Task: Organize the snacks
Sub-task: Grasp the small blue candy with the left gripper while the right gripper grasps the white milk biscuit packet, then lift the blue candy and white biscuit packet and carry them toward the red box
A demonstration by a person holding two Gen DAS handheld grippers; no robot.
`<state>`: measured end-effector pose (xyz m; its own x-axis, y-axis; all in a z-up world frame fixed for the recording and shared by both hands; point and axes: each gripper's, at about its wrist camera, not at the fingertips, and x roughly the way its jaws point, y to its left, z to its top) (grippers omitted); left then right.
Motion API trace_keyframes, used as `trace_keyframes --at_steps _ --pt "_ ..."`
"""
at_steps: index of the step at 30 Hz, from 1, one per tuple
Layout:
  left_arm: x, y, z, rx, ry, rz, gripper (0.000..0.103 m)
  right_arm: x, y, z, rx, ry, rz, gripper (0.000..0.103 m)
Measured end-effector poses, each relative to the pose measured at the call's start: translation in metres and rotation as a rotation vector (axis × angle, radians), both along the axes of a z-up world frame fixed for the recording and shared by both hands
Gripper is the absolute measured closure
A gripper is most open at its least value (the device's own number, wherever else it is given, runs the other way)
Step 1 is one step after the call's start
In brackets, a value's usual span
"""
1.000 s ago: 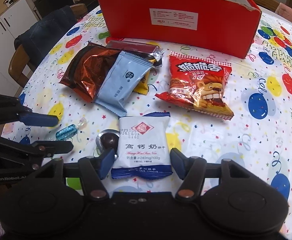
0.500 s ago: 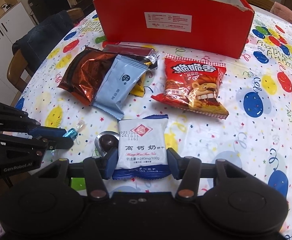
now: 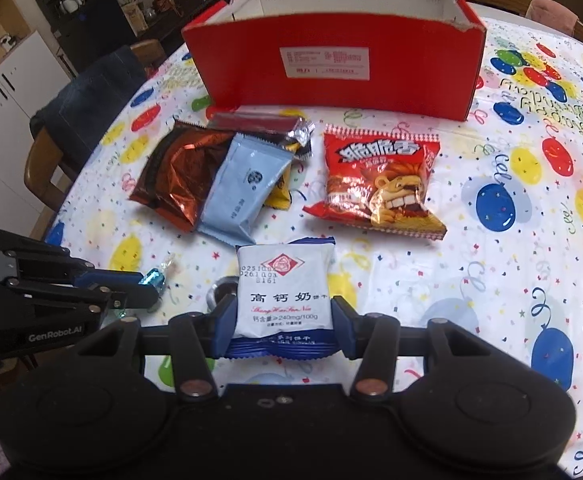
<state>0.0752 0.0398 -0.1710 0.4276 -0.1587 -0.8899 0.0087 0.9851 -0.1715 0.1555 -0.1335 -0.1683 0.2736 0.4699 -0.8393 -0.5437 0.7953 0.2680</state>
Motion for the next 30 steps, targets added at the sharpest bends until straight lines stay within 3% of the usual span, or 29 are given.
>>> trace_keyframes --at_steps 15,30 --pt "0.010 0.011 0.057 -0.016 -0.129 0.059 0.092 0.007 -0.011 0.059 0.077 -0.134 -0.027 0.054" --pt "0.060 0.009 0.110 -0.001 -0.240 0.080 0.092 0.057 -0.016 0.106 0.114 -0.272 -0.052 0.054"
